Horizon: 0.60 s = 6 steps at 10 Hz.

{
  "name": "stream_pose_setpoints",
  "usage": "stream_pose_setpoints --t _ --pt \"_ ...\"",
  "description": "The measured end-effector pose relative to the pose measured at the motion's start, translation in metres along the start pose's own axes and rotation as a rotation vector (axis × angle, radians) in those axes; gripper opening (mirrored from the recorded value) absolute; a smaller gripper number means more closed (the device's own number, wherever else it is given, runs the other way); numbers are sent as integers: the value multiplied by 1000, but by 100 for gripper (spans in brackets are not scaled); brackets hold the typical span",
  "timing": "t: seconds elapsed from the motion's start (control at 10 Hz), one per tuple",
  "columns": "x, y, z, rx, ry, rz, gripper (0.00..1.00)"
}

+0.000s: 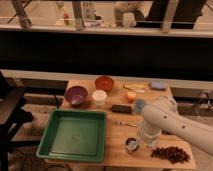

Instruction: Place towel in metal cup

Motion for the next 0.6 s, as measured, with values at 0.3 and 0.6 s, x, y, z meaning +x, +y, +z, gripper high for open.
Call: stream_pose_setpoints --t 0.3,0.6 --pt "-4 0 -8 31 2 -9 1" --pt "-15 0 -8 29 -30 -37 0"
